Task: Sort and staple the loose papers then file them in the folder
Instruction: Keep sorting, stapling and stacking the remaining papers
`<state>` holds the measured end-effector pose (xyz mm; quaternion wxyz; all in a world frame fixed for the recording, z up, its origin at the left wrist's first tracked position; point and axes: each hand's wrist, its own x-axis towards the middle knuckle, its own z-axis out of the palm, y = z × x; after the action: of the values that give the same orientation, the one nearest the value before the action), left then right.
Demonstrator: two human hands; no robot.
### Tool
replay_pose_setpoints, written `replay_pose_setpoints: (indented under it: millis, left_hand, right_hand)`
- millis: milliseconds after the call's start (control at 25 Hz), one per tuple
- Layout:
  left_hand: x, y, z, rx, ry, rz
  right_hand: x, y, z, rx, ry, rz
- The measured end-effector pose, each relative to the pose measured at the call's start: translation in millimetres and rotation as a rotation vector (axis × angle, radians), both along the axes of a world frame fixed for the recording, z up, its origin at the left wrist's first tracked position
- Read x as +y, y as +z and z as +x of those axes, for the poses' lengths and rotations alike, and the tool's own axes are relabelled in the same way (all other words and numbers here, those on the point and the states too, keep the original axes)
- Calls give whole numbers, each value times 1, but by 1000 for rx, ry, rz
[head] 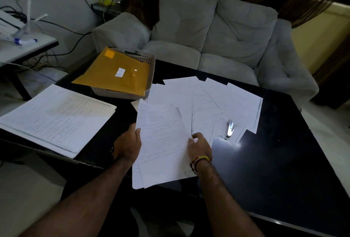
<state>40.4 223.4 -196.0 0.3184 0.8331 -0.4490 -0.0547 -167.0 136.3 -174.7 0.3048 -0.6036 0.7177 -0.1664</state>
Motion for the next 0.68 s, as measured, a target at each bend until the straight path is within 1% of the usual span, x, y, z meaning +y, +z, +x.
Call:
replay_pose_setpoints:
  millis: [80,160,200,240,280,320,360,400,480,560,640,680]
  left_hand:
    - [-2,3,-4,2,15,52]
    - [-7,8,-9,39,43,60]
    - [-10,12,-14,84,54,-2]
    - [-15,16,-23,152,58,-107]
    - [-21,22,-33,223,62,-222]
    - [-31,27,-44,306,62,-308]
    - [-43,33,-57,377,50,-347]
    - [-54,36,-68,421,25,-346]
    - [-79,30,-91,426,-60,-288]
    - [-99,13,-114,371,-154,-231]
    - [-107,-2,-130,246,-205,-127]
    - [-109,-6,-133,162,-189,-63]
  right_hand:
    - [5,-1,-3,6,78,3]
    - [-6,3,-12,-160,67,52]
    - [-15,5,-21,-246,31,69]
    - [-25,10,-32,-295,-20,48]
    - [-36,15,-44,-302,-77,9]
    - [-48,20,-59,-281,-150,-53]
    - [-61,26,-76,-246,-231,-102]
    - [-73,31,-90,-200,-303,-155]
    - [-95,39,-119,-127,-418,-210]
    - [-116,35,-146,-72,-492,-207]
    - [-135,25,-162,-21,-536,-203]
    - [-142,25,-164,4,-541,-176]
